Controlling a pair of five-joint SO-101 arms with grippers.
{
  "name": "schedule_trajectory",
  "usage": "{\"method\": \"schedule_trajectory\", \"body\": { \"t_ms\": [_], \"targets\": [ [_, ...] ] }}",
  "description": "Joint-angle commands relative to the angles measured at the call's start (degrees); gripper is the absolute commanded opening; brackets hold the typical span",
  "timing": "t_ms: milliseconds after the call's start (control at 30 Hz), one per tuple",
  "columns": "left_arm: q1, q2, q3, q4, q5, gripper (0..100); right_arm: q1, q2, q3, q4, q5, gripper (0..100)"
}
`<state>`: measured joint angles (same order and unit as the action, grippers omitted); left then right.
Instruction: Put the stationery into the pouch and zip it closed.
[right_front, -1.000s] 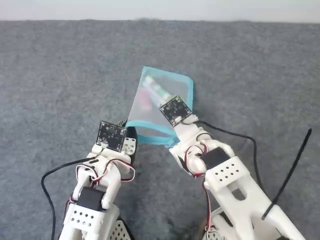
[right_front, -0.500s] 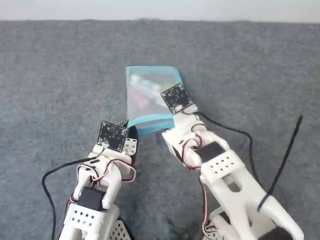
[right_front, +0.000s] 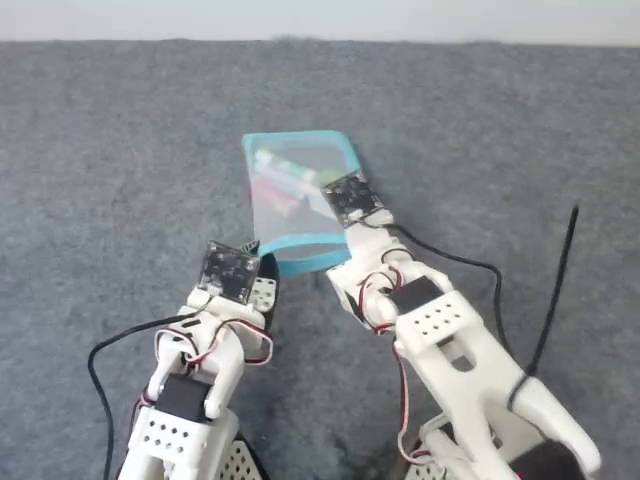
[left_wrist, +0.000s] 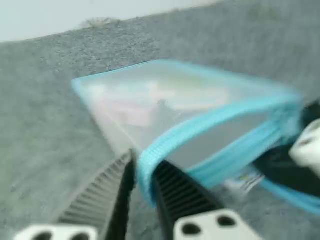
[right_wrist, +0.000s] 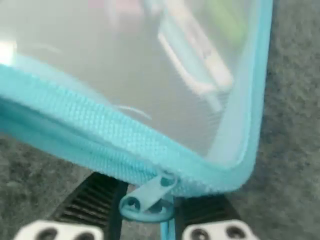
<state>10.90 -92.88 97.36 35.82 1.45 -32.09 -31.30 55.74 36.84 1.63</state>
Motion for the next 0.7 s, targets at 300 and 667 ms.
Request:
{"method": "schedule_trajectory", "body": {
  "t_ms": [300, 667],
  "targets": [
    [4.5, -0.7, -0.4, -2.1, 0.9, 1, -12.9, -12.2, -22.0, 30.4, 13.8, 0.6],
    [4.1, -0.6, -0.4, -2.0, 0.9, 1, -16.4, -5.3, -23.5, 28.7, 13.7, 1.7]
  ]
}}
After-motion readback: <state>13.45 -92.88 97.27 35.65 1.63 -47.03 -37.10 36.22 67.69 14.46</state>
